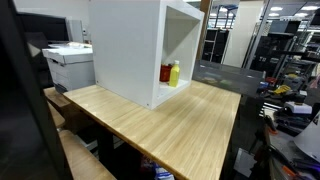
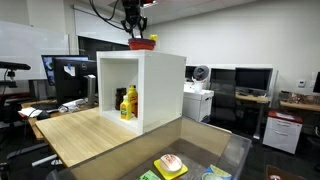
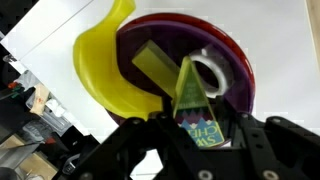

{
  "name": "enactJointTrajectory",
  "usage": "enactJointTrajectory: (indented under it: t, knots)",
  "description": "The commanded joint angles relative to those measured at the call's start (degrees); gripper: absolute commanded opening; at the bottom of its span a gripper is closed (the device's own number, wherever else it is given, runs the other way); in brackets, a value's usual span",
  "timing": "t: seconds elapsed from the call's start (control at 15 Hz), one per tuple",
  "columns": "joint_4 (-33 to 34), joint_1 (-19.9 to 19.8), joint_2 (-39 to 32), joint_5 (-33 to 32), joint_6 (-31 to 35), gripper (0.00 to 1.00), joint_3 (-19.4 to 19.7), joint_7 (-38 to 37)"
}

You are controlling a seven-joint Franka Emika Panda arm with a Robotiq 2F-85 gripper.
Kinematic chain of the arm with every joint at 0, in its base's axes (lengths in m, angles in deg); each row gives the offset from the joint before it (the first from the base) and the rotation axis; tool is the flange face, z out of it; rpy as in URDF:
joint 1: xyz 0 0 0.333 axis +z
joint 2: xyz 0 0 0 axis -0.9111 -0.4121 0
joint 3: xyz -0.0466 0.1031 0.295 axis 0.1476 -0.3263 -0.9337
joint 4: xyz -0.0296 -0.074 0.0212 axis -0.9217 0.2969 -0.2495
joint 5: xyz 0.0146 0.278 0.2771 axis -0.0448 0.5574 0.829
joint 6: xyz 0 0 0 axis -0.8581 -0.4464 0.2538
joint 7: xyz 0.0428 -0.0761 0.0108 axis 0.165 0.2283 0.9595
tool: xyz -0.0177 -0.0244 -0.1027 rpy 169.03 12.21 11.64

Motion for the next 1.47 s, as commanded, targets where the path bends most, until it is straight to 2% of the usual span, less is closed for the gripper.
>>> enactJointTrajectory:
  t: [0.0,0.07,0.2,0.27,0.4,1.4]
  knots:
    - [-0.10,0.02,-0.02,-0.34,0.53,0.22,0.03,-0.23]
    - [-0.08,0.02,-0.05,-0.40,0.57,0.69,0.05,-0.29]
    - [0.08,0.02,-0.16,-0.45,0.55,0.76,0.07,-0.38]
    - [0.26,0.02,-0.24,-0.41,0.61,0.85,0.10,-0.43]
    - [0.50,0.00,-0.33,-0.33,0.56,0.99,0.15,-0.47]
    - [3.50,0.06,-1.53,-0.16,0.77,1.00,0.24,-1.01]
